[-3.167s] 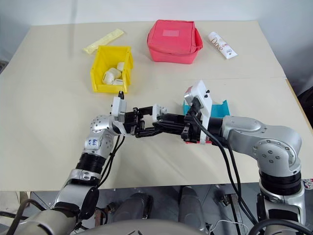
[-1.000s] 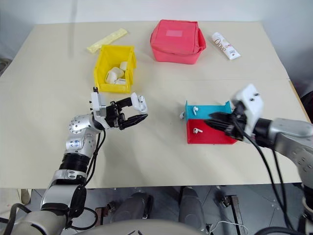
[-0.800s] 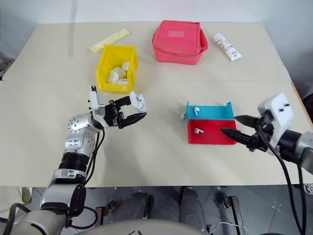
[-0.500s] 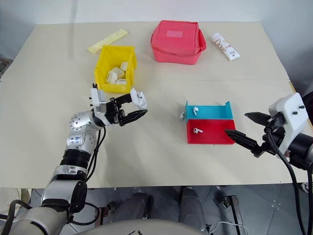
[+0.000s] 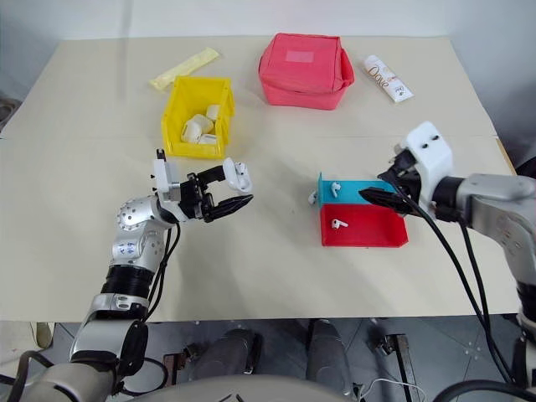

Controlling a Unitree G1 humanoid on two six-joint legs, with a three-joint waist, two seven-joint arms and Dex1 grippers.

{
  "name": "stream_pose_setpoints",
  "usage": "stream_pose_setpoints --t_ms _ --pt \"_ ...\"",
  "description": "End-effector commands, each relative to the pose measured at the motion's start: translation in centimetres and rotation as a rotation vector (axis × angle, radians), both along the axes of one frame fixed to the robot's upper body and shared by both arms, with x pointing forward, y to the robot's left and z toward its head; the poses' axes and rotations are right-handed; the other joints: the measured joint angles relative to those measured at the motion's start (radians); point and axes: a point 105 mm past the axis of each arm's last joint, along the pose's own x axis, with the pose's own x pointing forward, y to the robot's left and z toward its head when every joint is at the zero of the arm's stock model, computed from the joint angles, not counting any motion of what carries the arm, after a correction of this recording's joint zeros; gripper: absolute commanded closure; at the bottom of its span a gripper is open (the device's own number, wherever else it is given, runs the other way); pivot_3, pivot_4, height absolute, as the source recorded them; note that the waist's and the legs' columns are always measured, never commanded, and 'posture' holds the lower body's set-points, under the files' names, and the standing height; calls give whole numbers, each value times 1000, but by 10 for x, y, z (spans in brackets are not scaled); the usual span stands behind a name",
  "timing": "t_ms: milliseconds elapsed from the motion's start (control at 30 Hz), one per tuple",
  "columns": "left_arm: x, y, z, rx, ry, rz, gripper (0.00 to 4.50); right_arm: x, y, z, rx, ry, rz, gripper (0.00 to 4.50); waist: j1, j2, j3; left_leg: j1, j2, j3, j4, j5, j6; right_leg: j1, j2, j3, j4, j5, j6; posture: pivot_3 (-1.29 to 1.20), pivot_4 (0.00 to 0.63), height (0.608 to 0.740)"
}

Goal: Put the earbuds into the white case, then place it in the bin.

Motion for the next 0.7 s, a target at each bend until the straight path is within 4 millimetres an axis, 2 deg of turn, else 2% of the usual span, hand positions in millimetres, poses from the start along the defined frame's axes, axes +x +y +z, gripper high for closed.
stream_pose_setpoints --t_ms 33,167,233,300,533,700 --pt "-4 0 11 -20 -45 10 1726 18 0 2 -38 0 -17 1541 -1 0 0 0 0 0 0 0 0 0 0 0 0 0 0 0 150 740" --pt "-8 1 9 -24 -39 25 1726 35 9 -2 -69 33 -8 1541 -3 0 0 0 0 0 0 0 0 0 0 0 1 0 0 0 150 740" --pt "-10 1 8 -26 -37 29 1726 37 16 -5 -83 52 27 1541 -1 0 0 0 0 0 -1 0 0 0 0 -1 1 0 0 0 150 740" --pt "-11 2 8 -30 -35 37 1726 40 20 -7 -91 64 35 1168 -1 0 0 -1 0 0 -1 0 0 0 0 -1 1 0 0 0 150 740" --pt "-14 3 6 -33 -31 53 1726 50 24 -14 -107 115 7 1168 -4 0 0 -1 0 0 0 0 0 0 0 -1 1 1 0 0 150 740" --pt "-15 3 5 -36 -27 60 1726 53 36 -20 -105 140 26 1168 -13 1 0 -1 0 0 -1 0 -1 0 1 -1 1 1 0 0 150 740"
